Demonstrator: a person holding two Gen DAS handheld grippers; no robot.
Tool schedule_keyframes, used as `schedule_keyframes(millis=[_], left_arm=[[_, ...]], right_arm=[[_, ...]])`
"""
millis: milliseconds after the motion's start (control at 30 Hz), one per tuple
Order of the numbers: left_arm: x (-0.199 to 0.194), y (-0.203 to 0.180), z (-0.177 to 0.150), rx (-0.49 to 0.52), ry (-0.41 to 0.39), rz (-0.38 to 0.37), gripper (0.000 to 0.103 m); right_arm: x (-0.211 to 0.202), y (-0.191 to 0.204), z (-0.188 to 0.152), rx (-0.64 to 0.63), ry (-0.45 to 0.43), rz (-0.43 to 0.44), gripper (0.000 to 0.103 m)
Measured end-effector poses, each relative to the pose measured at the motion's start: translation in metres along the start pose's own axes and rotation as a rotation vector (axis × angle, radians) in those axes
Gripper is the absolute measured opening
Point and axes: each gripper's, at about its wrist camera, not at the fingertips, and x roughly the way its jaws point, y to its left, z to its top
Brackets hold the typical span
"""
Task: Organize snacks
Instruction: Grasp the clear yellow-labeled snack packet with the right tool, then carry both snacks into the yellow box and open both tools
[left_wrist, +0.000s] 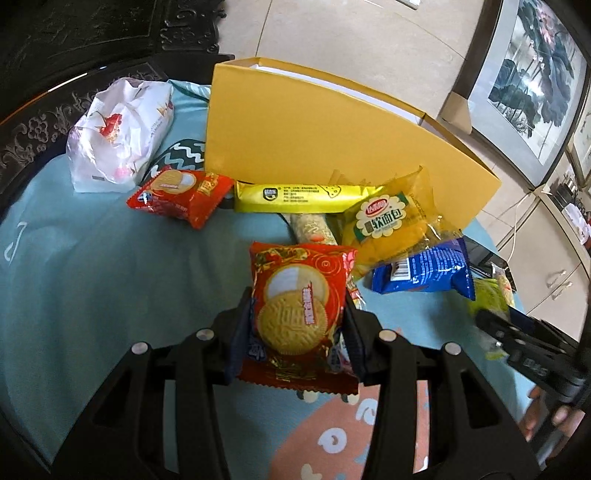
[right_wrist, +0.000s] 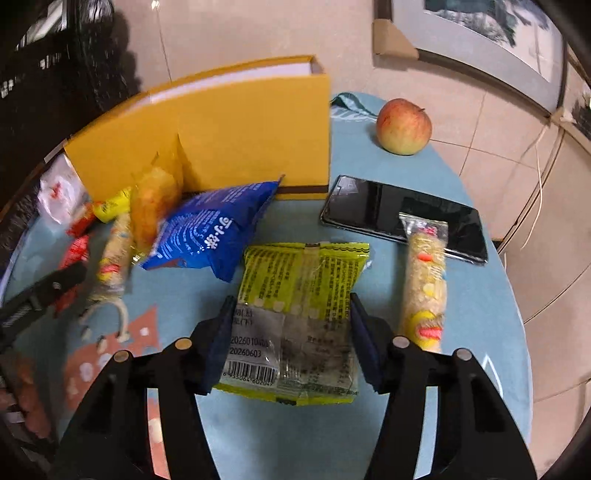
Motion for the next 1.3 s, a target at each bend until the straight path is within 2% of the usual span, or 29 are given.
schedule_keyframes(millis=[100,200,333,433,567,667,800,1000,1033,1067,1100,1133,1200,1233,1300], left_arm=[[0.001,-0.001,-0.001,0.003,-0.006,0.007,0.045],[-0.001,-0.002,-0.002,0.004,-0.005,0.018,0.045],[-0.024,-0.011,0.008,-0.005,-0.045,-0.004,0.045],[-0.046,-0.026,0.031,0.027,-0.086,-0.022,0.045],[-0.057,-0.043,0.082,0.018,-0.117,-0.039,0.045],[-0.046,-0.054,0.128,-0.001,-0.129,-0.015,0.045],[-0.012,-0.063,0.163,0.007,-0.09,0.016,0.045],[0.049,-0.068,0.186,0.047,-0.024,0.092,0.046],[0.055,-0.068,0.188,0.045,-0.021,0.097,0.048],[0.062,-0.067,0.192,0.026,-0.024,0.094,0.065],[0.064,-0.064,0.193,0.004,-0.033,0.095,0.089],[0.063,-0.063,0.193,-0.012,-0.051,0.11,0.096],[0.054,-0.064,0.192,-0.016,-0.104,0.121,0.099],[0.051,-0.064,0.191,-0.005,-0.112,0.116,0.099],[0.045,-0.065,0.187,0.016,-0.094,0.12,0.099]], right_arm=[[-0.017,-0.01,-0.003,0.045,-0.025,0.046,0.059],[-0.039,-0.018,-0.002,0.085,-0.057,0.131,0.059],[-0.059,-0.017,0.013,0.093,-0.107,0.209,0.06],[-0.074,-0.005,0.04,0.06,-0.17,0.247,0.06],[-0.084,0.017,0.084,-0.006,-0.271,0.282,0.06],[-0.077,0.024,0.113,-0.018,-0.316,0.284,0.06],[-0.053,0.03,0.143,-0.053,-0.351,0.235,0.06],[0.014,0.034,0.173,-0.046,-0.283,0.178,0.061],[0.027,0.034,0.176,-0.037,-0.261,0.165,0.062],[0.037,0.034,0.177,-0.036,-0.242,0.157,0.062],[0.042,0.034,0.176,-0.037,-0.232,0.146,0.063],[0.043,0.032,0.175,-0.035,-0.235,0.13,0.067],[0.034,0.028,0.17,-0.026,-0.272,0.137,0.073],[0.027,0.025,0.166,-0.024,-0.286,0.142,0.077],[0.016,0.018,0.161,-0.017,-0.302,0.14,0.077]])
